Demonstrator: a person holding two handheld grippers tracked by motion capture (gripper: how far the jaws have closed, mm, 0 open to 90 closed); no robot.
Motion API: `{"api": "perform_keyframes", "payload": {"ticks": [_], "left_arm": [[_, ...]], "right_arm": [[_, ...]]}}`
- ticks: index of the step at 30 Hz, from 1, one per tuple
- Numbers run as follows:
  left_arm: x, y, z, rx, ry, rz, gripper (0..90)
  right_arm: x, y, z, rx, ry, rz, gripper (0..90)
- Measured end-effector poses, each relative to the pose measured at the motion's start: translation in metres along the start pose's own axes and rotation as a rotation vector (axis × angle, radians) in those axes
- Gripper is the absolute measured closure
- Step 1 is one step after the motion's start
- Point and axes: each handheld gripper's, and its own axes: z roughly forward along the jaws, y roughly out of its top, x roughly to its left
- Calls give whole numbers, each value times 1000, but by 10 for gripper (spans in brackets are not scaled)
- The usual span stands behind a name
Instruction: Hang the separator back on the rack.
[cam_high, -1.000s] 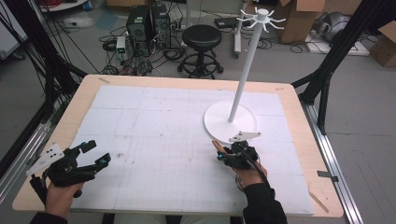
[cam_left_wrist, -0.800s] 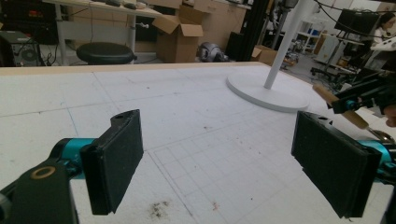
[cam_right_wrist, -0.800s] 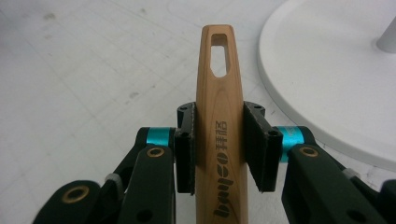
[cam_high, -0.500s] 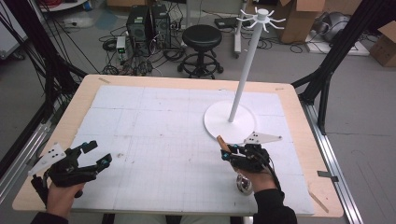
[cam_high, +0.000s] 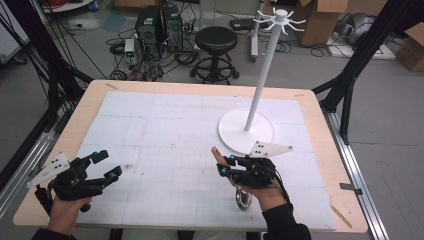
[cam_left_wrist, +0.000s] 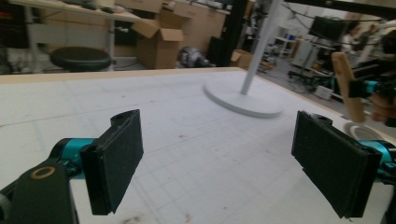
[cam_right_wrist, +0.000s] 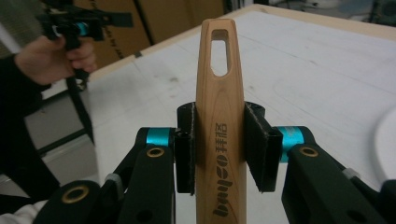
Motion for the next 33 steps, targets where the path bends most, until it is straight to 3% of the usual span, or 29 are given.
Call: {"api": "perform_keyframes", "payload": {"ticks": [11, 19, 26, 33], "left_arm": [[-21, 18, 17, -17, -200, -16, 172], [-46, 40, 43, -11, -344, 21, 192], [-72, 55, 73, 0, -483, 45, 229], [-91, 60, 96, 21, -575, 30, 207]], "right_arm": [[18, 5, 10, -80, 142, -60, 672], [33, 8, 18, -124, 243, -115, 671], [38, 9, 18, -151, 294, -122, 671], [42, 10, 18, -177, 334, -127, 671]]}}
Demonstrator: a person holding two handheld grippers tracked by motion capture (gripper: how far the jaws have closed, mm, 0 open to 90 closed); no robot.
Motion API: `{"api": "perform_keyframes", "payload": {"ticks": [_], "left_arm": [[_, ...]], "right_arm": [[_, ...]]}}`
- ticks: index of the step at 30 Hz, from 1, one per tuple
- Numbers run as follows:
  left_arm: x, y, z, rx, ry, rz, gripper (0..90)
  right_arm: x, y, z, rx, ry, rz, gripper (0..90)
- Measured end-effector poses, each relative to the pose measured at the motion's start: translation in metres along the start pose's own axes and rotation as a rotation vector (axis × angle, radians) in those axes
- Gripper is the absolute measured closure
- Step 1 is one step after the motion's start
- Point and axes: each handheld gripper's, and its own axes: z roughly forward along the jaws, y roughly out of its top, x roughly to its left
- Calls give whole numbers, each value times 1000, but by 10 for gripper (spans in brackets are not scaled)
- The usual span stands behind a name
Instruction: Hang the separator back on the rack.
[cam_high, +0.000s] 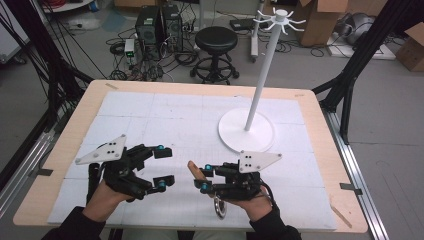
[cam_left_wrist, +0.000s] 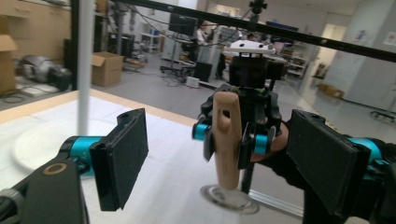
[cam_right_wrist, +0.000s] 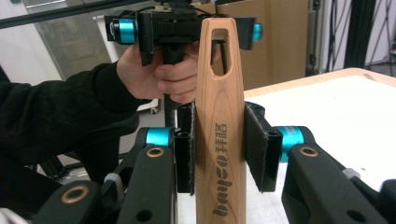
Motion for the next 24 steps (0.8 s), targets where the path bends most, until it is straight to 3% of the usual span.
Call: {"api": "perform_keyframes", "payload": {"ticks": [5, 14, 24], "left_arm": [[-1, 3, 12, 10, -49, 2, 221], [-3, 3, 26, 10, -130, 9, 410], [-4, 1, 32, 12, -160, 9, 558]], "right_arm": [[3, 1, 3, -12, 27, -8, 671], [6, 2, 6, -22, 66, -25, 672], [6, 3, 6, -35, 80, -26, 671]]}}
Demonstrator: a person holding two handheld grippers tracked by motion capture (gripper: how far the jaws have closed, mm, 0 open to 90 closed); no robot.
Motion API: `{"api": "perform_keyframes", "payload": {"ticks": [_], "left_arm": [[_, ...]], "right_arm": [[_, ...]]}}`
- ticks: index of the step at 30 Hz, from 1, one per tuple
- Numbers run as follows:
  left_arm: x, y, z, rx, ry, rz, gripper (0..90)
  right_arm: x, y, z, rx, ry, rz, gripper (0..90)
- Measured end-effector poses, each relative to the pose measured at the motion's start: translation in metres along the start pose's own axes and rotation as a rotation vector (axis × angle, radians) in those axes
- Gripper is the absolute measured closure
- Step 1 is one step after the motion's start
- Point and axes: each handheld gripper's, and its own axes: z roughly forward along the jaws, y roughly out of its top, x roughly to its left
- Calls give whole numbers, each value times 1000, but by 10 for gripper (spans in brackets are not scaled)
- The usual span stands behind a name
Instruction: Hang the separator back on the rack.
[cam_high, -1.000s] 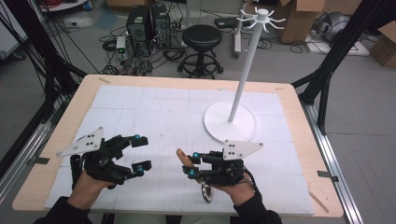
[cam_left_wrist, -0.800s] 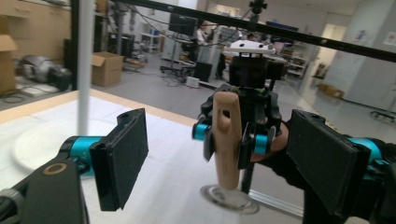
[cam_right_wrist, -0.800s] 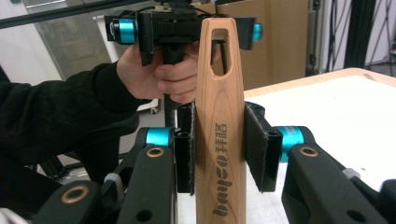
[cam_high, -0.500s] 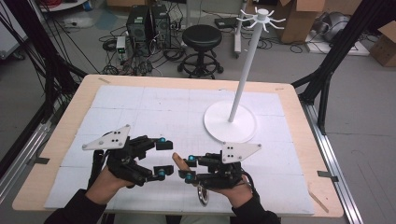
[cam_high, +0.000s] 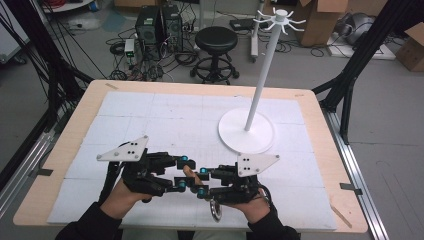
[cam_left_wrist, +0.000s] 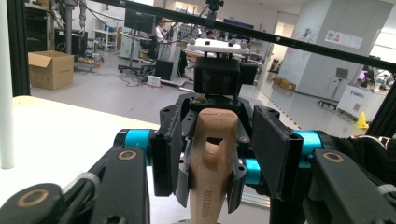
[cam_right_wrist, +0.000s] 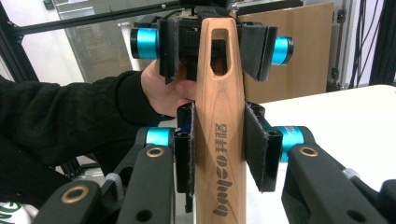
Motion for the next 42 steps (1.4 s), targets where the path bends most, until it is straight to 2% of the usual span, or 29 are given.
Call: {"api": "perform_keyframes", "payload": {"ticks": [11, 16, 21, 29, 30, 33, 36, 39, 42], "left_arm": [[-1, -1, 1, 7, 8, 14, 690], [-2, 0, 1, 11, 14, 10, 698], [-4, 3, 1, 28, 28, 24, 702], [-12, 15, 7, 83, 61, 45, 705], [-12, 17, 8, 95, 71, 50, 705], [-14, 20, 10, 122, 97, 67, 706], [-16, 23, 11, 136, 116, 73, 706], [-17, 28, 9, 137, 147, 85, 706], [-18, 33, 7, 121, 195, 91, 706]], "right_arm": [[0, 0, 1, -3, 10, -3, 671], [0, 0, 1, -3, 17, -1, 671], [-1, 0, 0, -7, 23, 6, 670], [-2, 1, -1, -27, 47, 26, 656], [-2, 1, -1, -27, 49, 25, 645], [-3, 1, 0, -9, 67, 38, 528], [-3, -1, 2, 11, 51, 52, 432], [-5, -1, 2, 15, 1, 68, 320], [-2, -2, 1, 16, -83, 37, 208]]}}
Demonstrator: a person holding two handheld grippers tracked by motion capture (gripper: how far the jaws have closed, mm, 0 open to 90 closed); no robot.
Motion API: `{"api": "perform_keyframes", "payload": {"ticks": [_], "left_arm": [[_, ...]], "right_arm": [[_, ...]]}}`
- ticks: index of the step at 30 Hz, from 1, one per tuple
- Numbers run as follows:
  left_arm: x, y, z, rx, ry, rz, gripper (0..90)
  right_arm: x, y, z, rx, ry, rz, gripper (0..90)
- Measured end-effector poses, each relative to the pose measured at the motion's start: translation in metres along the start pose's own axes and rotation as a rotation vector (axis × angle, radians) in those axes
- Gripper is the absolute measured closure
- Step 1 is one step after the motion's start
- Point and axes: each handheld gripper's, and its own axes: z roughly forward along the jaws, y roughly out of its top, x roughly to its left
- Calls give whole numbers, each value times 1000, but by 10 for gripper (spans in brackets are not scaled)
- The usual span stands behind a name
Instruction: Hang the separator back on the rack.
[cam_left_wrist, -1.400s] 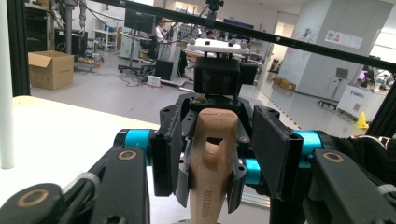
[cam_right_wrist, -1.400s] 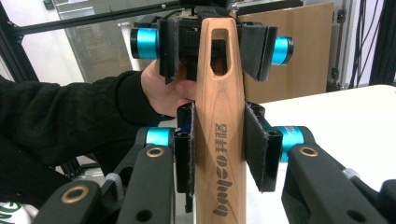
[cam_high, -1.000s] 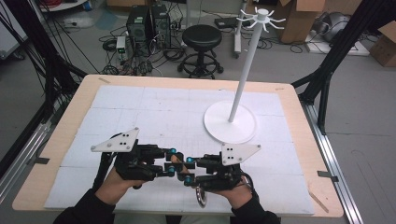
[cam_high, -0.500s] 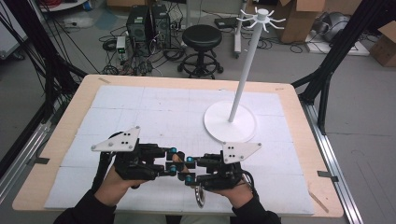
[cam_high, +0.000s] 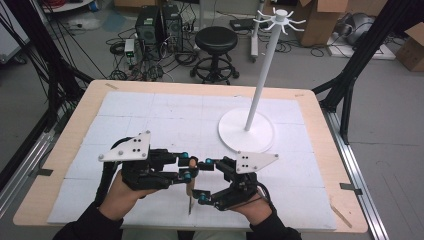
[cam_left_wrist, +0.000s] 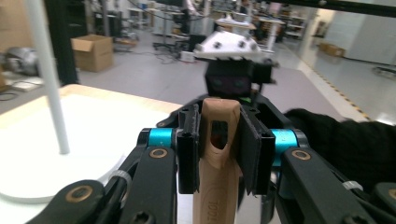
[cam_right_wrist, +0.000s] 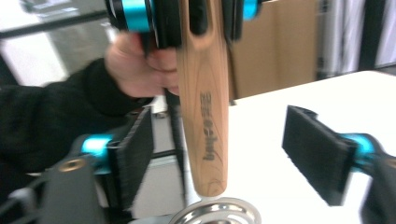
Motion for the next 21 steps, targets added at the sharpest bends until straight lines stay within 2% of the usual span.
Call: {"api": "perform_keyframes", "payload": {"ticks": [2, 5, 9, 12, 16, 18, 21], "left_arm": [[0, 3, -2, -13, 37, 5, 706], [-1, 6, -5, -25, 78, 11, 706], [-3, 11, -6, -42, 123, 14, 706], [-4, 14, -6, -55, 141, 12, 706], [-5, 14, -3, -61, 155, 9, 706], [-6, 13, -1, -60, 162, 11, 706], [-9, 12, 4, -62, 171, 12, 706]], "right_arm": [[2, 0, 0, 7, -39, -18, 178], [6, -2, 0, 16, -125, -31, 163], [11, -5, 2, 55, -195, -47, 164], [15, -5, 2, 46, -218, -67, 164], [18, -5, 7, 46, -207, -78, 170], [19, -5, 12, 54, -219, -83, 175], [20, -5, 17, 44, -238, -78, 272]]}}
